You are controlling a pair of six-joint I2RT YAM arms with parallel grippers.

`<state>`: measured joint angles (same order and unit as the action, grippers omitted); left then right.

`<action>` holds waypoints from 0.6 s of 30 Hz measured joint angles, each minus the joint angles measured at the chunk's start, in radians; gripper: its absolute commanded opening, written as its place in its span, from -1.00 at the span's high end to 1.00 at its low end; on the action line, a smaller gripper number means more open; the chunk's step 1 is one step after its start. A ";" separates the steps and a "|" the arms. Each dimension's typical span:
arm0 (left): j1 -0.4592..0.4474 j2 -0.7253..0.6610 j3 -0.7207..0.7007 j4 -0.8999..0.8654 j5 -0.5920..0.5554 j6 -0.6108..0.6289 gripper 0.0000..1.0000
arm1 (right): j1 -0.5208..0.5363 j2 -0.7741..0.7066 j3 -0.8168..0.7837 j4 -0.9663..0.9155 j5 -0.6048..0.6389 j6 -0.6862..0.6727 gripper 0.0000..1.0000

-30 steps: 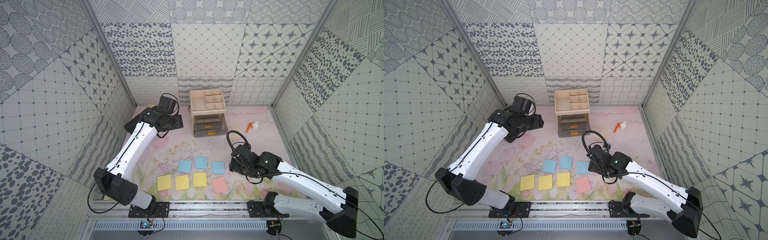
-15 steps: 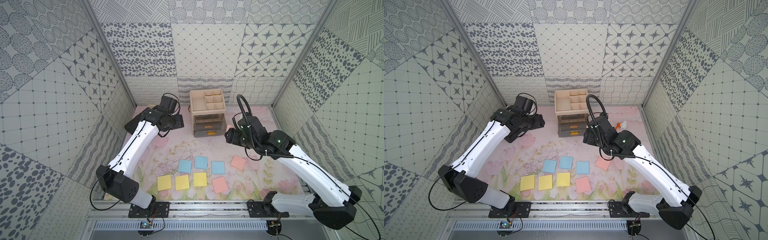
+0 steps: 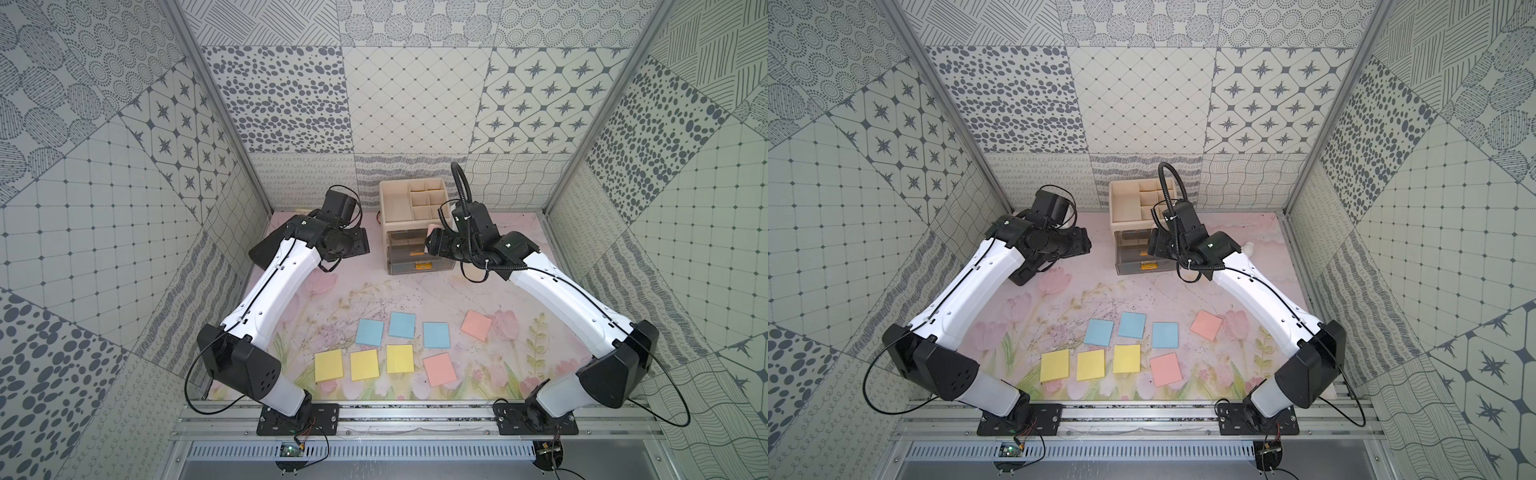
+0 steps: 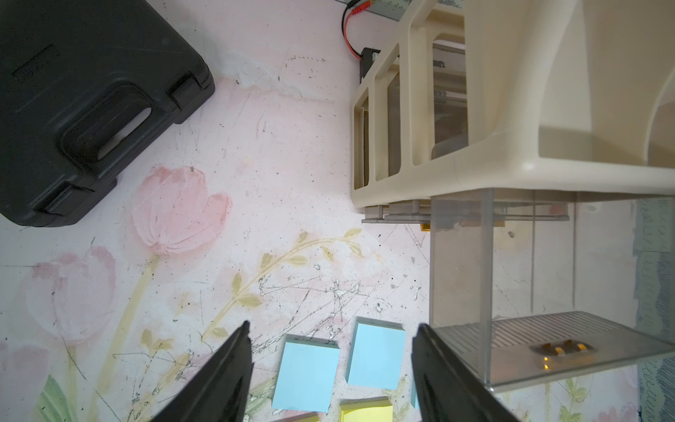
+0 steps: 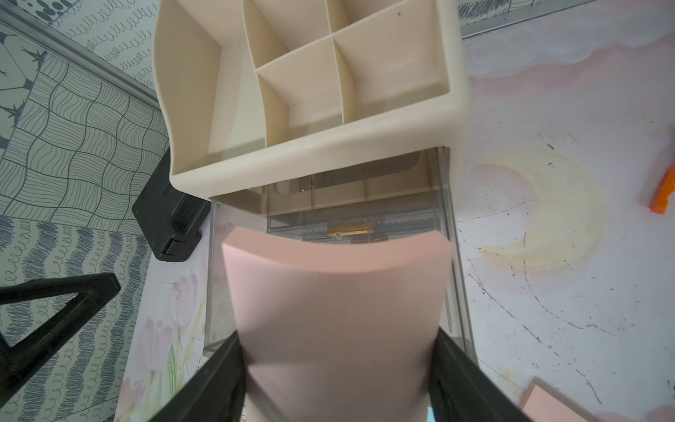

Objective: Please put the sticky notes in the drawer by color
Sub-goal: Place the sticky notes in the drawer.

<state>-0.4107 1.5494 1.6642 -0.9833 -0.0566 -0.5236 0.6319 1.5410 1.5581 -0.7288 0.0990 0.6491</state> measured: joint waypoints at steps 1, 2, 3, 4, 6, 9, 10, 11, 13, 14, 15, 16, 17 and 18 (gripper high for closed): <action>0.000 0.002 0.000 0.000 -0.002 0.000 -0.43 | -0.002 0.011 0.000 0.008 -0.006 -0.003 -0.50; 0.000 0.005 0.001 0.000 -0.002 0.000 -0.43 | -0.004 0.019 0.000 0.013 -0.010 -0.007 -0.50; 0.000 0.008 0.002 0.000 -0.003 0.001 -0.43 | -0.006 0.027 0.000 0.018 -0.013 -0.010 -0.50; 0.000 0.010 0.002 0.000 -0.003 0.001 -0.43 | -0.006 0.034 0.000 0.024 -0.014 -0.011 -0.51; 0.000 0.016 0.006 0.000 -0.003 0.002 -0.43 | -0.010 0.044 0.000 0.037 -0.019 -0.014 -0.51; 0.000 0.025 0.011 0.000 -0.003 0.003 -0.43 | -0.016 0.064 0.011 0.048 -0.030 -0.018 -0.56; 0.000 0.029 0.011 0.000 -0.003 0.003 -0.43 | -0.018 0.074 0.017 0.050 -0.033 -0.021 -0.59; 0.000 0.032 0.013 0.000 -0.003 0.003 -0.43 | -0.018 0.084 0.022 0.055 -0.039 -0.024 -0.63; 0.000 0.038 0.013 0.000 -0.002 0.003 -0.43 | -0.019 0.098 0.027 0.059 -0.048 -0.027 -0.71; 0.000 0.040 0.014 0.000 -0.002 0.003 -0.43 | -0.019 0.103 0.029 0.060 -0.051 -0.029 -0.72; 0.000 0.042 0.016 0.000 -0.002 0.003 -0.43 | -0.019 0.106 0.030 0.060 -0.054 -0.031 -0.74; 0.000 0.043 0.018 0.000 -0.003 0.003 -0.43 | -0.019 0.108 0.032 0.060 -0.055 -0.033 -0.75; 0.000 0.043 0.019 0.000 -0.003 0.003 -0.43 | -0.019 0.108 0.034 0.061 -0.055 -0.034 -0.76; 0.000 0.044 0.021 0.000 -0.003 0.003 -0.44 | -0.020 0.108 0.037 0.060 -0.055 -0.034 -0.77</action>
<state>-0.4107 1.5936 1.6855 -0.9833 -0.0593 -0.5205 0.6117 1.6489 1.5951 -0.6685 0.0437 0.6155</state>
